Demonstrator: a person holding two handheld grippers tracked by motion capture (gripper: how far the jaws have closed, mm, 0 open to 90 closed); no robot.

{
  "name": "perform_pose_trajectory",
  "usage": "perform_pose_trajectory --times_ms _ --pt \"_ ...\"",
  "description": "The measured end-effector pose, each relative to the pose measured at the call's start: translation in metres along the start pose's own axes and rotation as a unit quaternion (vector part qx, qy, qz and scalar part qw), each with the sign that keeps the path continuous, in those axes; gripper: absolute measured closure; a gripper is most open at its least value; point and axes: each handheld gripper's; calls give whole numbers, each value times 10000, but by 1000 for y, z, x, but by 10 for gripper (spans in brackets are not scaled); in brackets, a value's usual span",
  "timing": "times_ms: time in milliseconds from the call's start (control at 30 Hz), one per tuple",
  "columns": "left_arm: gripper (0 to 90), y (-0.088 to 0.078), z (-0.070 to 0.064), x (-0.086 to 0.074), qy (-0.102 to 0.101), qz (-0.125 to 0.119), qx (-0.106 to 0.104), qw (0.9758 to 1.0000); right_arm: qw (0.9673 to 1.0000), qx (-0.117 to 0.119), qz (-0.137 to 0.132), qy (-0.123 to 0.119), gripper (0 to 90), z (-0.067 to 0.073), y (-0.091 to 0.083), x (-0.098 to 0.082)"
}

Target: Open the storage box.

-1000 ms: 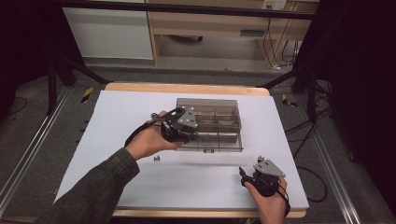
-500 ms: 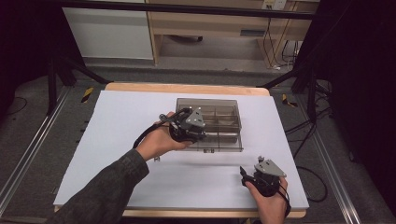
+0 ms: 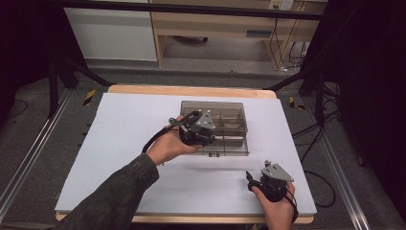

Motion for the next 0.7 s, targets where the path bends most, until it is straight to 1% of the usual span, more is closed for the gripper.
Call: perform_pose_trajectory --times_ms 300,467,600,700 --pt "732 10 0 -1 -43 90 -18 9999 10000 13 13 -3 255 0 0 0" --pt "732 15 0 -4 -26 224 -59 9997 10000 19 23 -2 254 0 0 0" --pt "731 20 2 -7 -51 343 -81 9994 10000 24 24 0 253 0 0 0" --pt "731 24 3 -9 -81 388 -145 9991 10000 24 23 -6 253 0 1 0"
Point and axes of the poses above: each handheld gripper's, and its own axes: y roughly forward along the jaws, x roughly out of its top, z roughly to its left
